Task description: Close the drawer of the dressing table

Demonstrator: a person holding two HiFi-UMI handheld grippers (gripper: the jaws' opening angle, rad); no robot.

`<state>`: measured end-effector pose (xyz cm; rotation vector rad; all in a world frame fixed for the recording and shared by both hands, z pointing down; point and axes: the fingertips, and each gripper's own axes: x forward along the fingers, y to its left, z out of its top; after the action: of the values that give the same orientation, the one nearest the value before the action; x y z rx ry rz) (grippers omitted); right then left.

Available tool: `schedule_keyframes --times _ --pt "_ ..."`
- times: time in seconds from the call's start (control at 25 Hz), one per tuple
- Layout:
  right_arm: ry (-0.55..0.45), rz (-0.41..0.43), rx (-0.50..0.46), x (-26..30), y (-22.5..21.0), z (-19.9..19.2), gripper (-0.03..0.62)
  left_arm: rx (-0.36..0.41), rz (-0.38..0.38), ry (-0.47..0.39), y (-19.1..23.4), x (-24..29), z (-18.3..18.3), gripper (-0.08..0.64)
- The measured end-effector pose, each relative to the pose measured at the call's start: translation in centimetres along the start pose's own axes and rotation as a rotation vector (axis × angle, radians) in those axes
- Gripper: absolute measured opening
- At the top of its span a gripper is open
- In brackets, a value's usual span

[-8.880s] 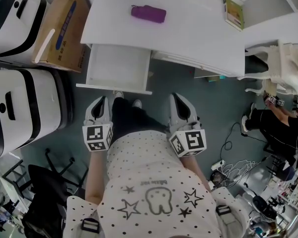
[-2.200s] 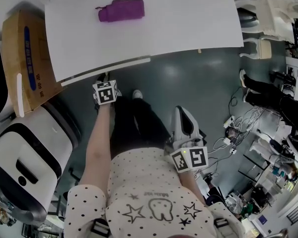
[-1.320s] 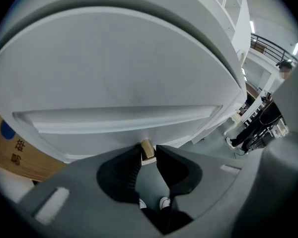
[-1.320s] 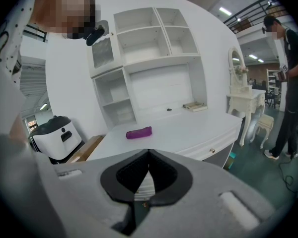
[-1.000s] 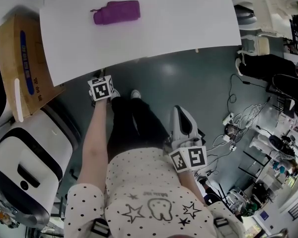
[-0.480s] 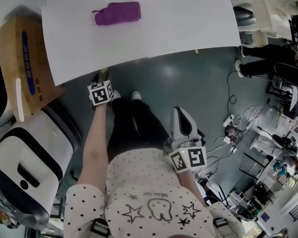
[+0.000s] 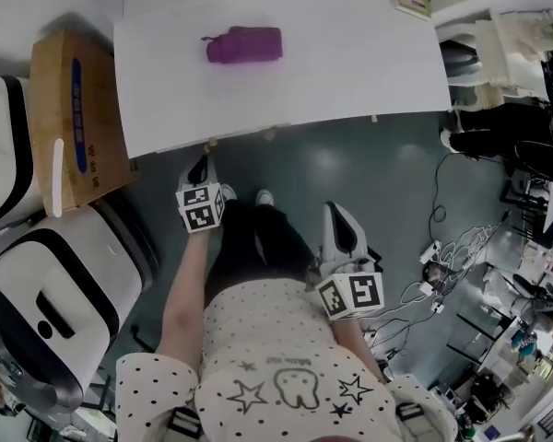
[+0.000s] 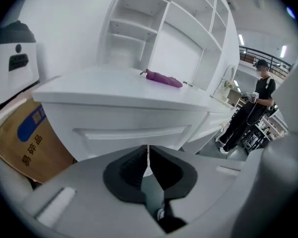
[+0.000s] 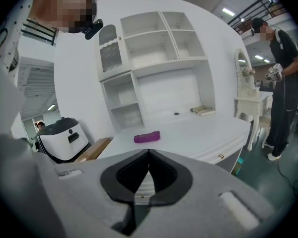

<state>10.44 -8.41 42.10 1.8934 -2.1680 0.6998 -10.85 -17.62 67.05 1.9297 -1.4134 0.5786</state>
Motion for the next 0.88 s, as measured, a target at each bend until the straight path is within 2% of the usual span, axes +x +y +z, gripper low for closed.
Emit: schedule_keyframes --times 0.36,0.6,0.76,0.88 --pt "-0.039 0.103 -0.019 0.4 2.1 1.2 0.003 0.027 0.001 -0.174 -2.0 -6.8 6.6 -0.005" --pt "-0.071 0.185 -0.060 1.1 4.3 2.4 0.003 0.019 -0.044 -0.344 -3.5 -14.1 12.0 -0.005" --pt "-0.102 0.253 -0.093 2.1 5.8 3.7 0.003 0.005 -0.032 -0.453 -3.5 -18.9 15.0 -0.005" --pt "-0.122 0.289 -0.115 2.6 6.5 4.4 0.003 0.003 -0.018 -0.516 -3.6 -22.0 15.9 -0.005"
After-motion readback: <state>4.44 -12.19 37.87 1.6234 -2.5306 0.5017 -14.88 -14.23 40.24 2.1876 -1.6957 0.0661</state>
